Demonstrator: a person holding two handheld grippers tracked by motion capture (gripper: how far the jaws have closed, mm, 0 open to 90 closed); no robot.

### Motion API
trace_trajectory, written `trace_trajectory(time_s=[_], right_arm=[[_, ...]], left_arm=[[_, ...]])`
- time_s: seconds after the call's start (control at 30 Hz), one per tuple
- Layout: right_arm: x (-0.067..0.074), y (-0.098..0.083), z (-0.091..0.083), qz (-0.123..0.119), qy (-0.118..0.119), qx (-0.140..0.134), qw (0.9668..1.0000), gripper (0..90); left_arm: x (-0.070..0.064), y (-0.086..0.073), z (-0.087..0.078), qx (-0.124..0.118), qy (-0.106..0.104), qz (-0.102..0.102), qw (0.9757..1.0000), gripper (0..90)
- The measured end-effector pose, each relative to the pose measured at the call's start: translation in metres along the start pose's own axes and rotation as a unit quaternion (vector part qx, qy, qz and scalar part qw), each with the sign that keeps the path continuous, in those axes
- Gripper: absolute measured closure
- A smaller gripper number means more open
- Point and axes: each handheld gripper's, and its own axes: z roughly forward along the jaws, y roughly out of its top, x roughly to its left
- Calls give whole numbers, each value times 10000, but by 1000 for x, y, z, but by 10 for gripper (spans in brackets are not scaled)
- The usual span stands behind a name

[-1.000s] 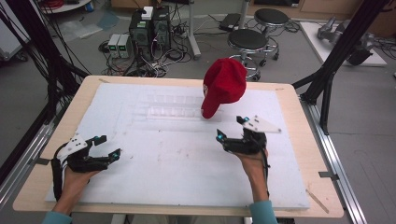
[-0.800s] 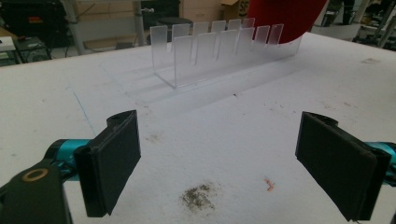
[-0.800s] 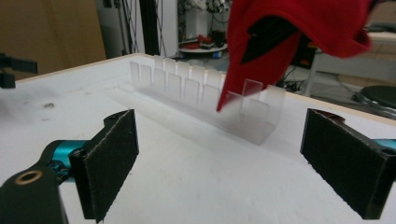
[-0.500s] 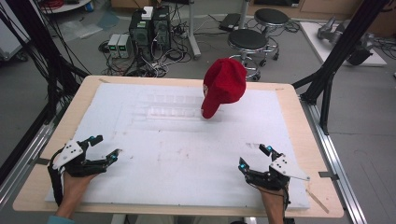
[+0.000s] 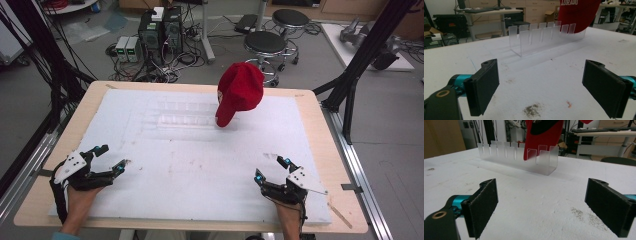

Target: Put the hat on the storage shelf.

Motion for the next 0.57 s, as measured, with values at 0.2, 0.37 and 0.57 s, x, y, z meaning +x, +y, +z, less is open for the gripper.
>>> trace_trajectory(time_s=[0.2, 0.37, 0.57], right_arm=[[1, -1, -1, 15, -21, -38, 10000, 102], [1, -1, -1, -20, -2, -73, 10000, 102], [0, -2, -3, 1, 87, -154, 9998, 102]], left_arm=[[0, -1, -3, -135, 3, -3, 9999, 144], [-1, -2, -5, -249, 13, 43, 9997, 144], [-2, -3, -6, -315, 34, 77, 9995, 146]])
